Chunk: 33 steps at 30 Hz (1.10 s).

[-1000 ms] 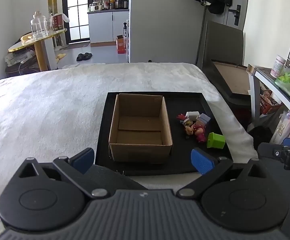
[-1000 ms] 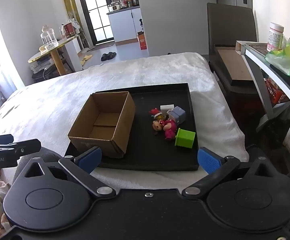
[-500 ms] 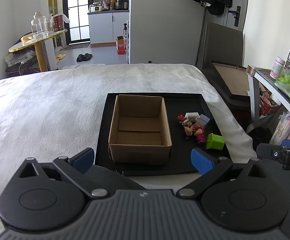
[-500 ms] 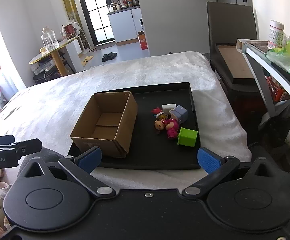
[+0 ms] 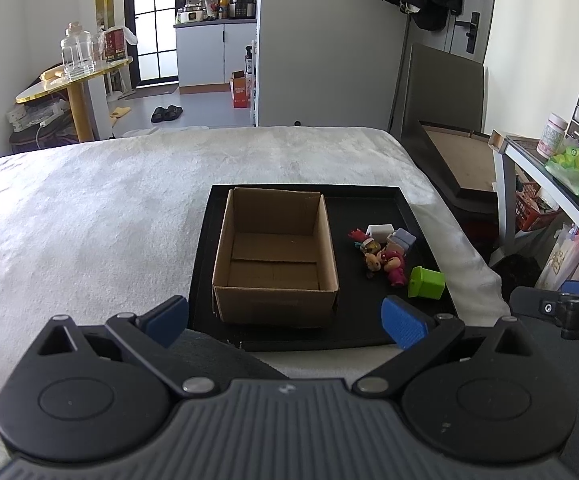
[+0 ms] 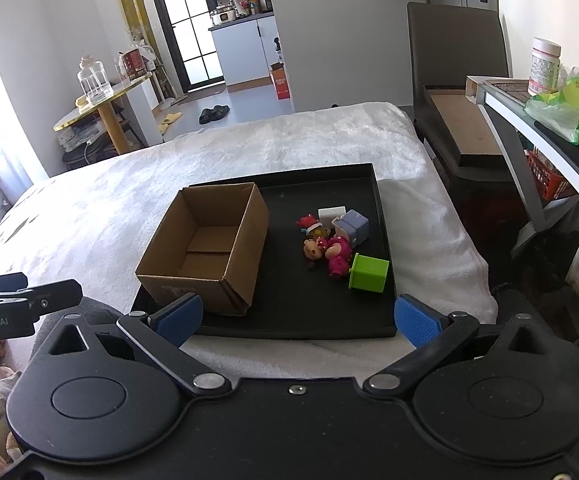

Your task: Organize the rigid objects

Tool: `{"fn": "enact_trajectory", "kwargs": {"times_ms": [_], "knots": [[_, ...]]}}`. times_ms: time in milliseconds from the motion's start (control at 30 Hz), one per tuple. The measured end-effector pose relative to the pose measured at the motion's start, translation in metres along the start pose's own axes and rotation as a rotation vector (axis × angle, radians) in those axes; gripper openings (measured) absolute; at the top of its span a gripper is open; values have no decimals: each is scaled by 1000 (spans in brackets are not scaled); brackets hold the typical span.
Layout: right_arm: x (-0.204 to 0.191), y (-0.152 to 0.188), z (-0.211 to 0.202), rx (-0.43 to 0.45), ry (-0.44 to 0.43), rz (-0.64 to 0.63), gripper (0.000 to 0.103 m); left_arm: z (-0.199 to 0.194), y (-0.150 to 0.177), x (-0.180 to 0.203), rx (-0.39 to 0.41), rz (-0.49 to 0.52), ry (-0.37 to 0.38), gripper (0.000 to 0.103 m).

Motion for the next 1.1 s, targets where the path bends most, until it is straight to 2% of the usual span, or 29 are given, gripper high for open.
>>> {"fn": "enact_trajectory", "kwargs": {"times_ms": [1100], "knots": [[-4, 4, -1, 11, 3, -6, 103, -5, 0, 2, 13, 1, -6, 102]]}}
Point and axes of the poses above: each gripper's, at about its wrist camera, not at the fingertips, and z roughly the way its jaws point, x to its right, y to its underside, the point moved 4 cm from there along z, roughly the way its jaws point, and after that the axes turned 7 degrees about z, right-handed, at the moved point
